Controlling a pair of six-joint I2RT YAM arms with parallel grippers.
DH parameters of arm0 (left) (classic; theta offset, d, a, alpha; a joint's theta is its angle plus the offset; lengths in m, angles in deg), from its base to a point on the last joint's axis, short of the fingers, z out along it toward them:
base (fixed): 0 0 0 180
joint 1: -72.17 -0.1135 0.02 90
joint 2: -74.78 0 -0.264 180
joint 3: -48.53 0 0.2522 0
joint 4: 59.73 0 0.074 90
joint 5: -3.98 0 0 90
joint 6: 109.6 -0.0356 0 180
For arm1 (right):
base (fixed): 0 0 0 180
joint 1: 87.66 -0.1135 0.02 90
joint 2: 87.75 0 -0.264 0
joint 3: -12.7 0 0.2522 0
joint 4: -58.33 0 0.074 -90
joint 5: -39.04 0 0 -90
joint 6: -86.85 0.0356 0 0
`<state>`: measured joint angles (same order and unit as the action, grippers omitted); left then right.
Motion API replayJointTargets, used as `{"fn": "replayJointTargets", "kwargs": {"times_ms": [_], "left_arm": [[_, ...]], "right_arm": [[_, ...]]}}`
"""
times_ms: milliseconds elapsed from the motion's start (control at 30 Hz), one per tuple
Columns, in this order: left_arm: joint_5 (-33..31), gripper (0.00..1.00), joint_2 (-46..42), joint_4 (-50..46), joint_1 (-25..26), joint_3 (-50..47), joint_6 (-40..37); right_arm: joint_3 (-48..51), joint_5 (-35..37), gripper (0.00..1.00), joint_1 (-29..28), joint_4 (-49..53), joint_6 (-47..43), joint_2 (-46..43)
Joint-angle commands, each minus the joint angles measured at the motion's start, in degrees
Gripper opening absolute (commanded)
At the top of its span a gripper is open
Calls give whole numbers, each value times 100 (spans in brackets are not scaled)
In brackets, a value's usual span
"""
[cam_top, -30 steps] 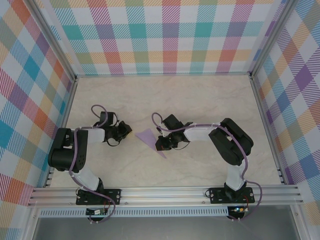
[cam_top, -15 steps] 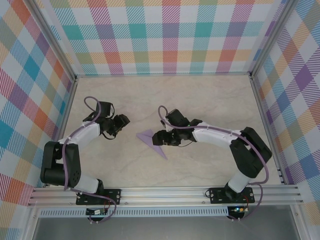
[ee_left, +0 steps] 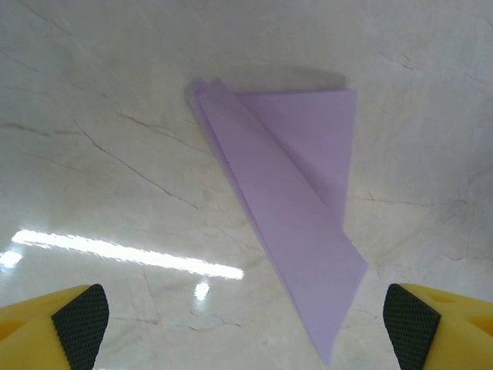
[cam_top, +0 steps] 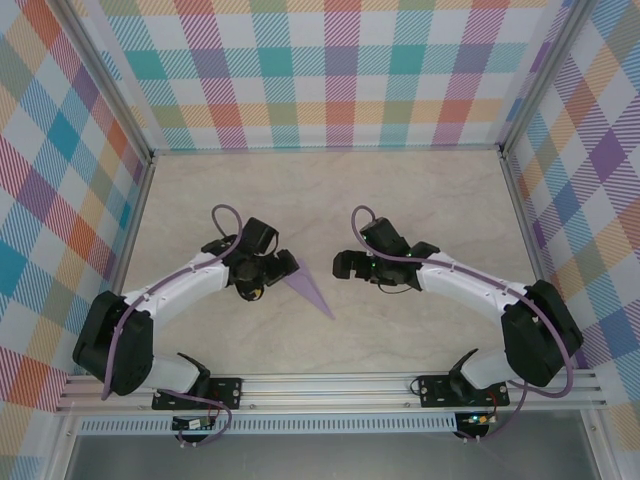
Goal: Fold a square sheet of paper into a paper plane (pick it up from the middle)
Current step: Turn over a paper plane at the center of the table.
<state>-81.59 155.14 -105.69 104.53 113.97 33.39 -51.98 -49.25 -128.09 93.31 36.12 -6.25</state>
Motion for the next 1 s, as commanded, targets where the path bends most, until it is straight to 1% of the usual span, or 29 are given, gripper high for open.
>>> {"fn": "replayJointTargets", "kwargs": {"times_ms": [0, 100, 200, 333, 433, 533, 733, 833, 967], "left_arm": [[-512, 94, 341, -374, 407, 457, 683], [-790, 93, 722, -589, 685, 771, 866], [-780, 90, 1113, -611, 821, 1009, 918], [-678, 83, 1575, -611, 907, 1290, 897], [-726, 77, 1741, -705, 978, 1412, 910], [-787, 69, 1704, -766, 1034, 1364, 1055], [-972, 56, 1284, -548, 1158, 960, 1663], [-1070, 49, 1172, -543, 1160, 840, 1808], [-1077, 43, 1122, -520, 1161, 757, 1855]], "right_arm": [[72, 212, 100, 26, 72, 203, 22], [86, 274, 100, 32, 94, 255, 77], [82, 338, 100, 35, 163, 274, 119], [47, 346, 100, 34, 223, 283, 173], [37, 358, 100, 35, 253, 292, 208], [13, 356, 100, 35, 287, 298, 252], [-13, 347, 100, 35, 311, 350, 324], [-45, 327, 100, 35, 342, 354, 358], [-76, 331, 100, 35, 394, 353, 385]]}}
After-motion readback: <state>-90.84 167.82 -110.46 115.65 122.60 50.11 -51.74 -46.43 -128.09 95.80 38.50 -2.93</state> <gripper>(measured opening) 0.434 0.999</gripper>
